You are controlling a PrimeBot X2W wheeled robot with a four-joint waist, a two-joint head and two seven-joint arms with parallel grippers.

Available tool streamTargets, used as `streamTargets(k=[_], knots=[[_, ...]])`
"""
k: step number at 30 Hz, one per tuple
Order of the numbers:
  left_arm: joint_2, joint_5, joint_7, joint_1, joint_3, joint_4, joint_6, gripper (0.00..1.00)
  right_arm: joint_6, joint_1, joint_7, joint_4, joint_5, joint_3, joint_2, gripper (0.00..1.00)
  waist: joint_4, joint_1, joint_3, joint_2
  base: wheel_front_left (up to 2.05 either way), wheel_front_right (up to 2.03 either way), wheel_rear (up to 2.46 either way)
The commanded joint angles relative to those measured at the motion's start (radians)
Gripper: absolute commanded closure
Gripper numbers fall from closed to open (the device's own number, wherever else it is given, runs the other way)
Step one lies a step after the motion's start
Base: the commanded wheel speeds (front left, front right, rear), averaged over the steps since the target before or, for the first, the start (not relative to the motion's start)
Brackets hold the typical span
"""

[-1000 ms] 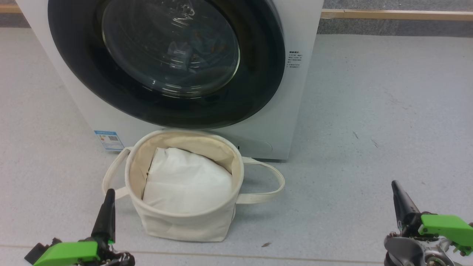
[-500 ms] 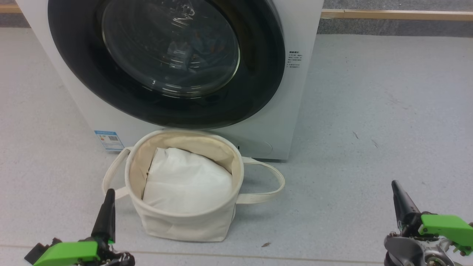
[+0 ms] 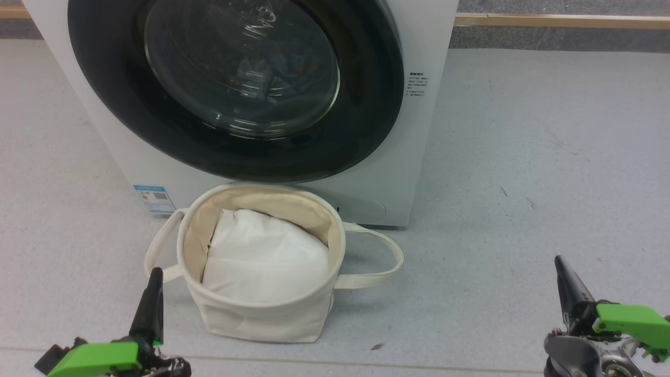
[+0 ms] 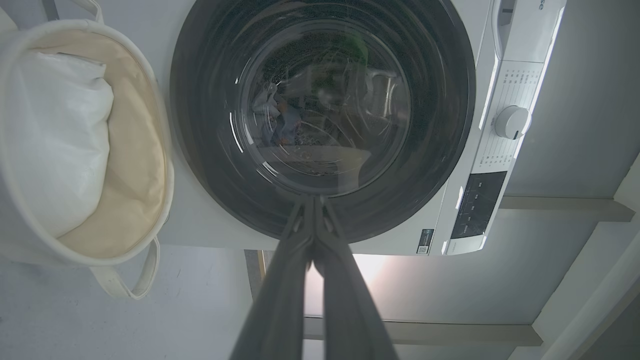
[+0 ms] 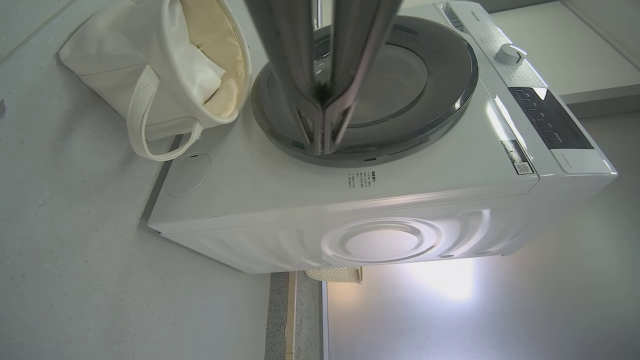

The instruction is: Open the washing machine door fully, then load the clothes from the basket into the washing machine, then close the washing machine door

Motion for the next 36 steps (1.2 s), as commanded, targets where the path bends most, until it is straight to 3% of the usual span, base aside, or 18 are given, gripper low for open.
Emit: streamTargets(k=[1, 36], knots=[[0.006, -0.004, 0.008, -0.024, 0.034, -0.038, -0.007, 1.0, 0.0, -0.014, 0.009, -0.038, 0.005, 0.019, -0.003, 1.0, 0.0, 0.0, 0.0, 0.0, 0.0, 0.0, 0.0], [0.006, -0.004, 0.008, -0.024, 0.033, -0.038, -0.007, 1.0, 0.0, -0.014, 0.009, -0.038, 0.005, 0.019, -0.003, 1.0, 0.0, 0.0, 0.0, 0.0, 0.0, 0.0, 0.0]])
